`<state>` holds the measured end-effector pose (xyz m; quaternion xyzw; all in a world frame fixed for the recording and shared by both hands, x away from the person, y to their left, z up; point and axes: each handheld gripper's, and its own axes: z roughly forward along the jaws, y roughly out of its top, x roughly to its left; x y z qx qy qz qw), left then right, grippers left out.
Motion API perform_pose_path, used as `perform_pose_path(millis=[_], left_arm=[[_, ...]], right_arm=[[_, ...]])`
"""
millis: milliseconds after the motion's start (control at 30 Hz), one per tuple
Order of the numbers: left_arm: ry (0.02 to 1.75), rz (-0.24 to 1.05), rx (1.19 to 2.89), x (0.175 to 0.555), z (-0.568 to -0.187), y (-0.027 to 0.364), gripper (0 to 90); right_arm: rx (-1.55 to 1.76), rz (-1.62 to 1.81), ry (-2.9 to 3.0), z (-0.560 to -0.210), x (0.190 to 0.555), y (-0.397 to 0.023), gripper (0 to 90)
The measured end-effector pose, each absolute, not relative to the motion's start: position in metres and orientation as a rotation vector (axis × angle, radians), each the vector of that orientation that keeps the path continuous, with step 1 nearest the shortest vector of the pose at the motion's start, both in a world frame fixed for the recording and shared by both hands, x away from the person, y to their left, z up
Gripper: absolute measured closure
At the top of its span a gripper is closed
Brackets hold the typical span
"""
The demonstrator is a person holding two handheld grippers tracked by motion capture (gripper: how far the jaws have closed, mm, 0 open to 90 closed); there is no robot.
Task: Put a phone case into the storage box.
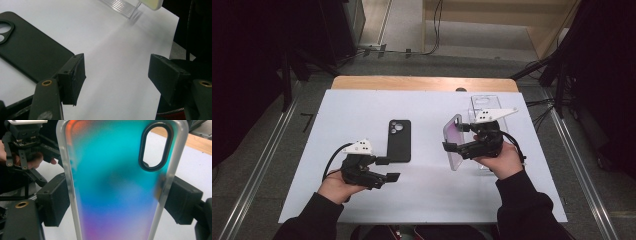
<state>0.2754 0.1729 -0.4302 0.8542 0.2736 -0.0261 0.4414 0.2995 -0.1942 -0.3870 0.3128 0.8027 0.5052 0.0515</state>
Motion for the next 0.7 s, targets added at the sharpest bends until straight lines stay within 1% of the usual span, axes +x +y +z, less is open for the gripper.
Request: perform_pose_path(millis=[267, 700], left_arm=[[0.750, -0.045, 2.102, 0.269, -0.438, 0.186, 30.5], [0.849, -0.004, 2.088, 0.265, -0.441, 0.199, 30.5]], right_arm=[[1.011, 1.554, 2.359, -0.374, 0.304, -0.213, 15.1], [1.184, 1.428, 2.130, -0.364, 0.313, -0.236, 15.1]])
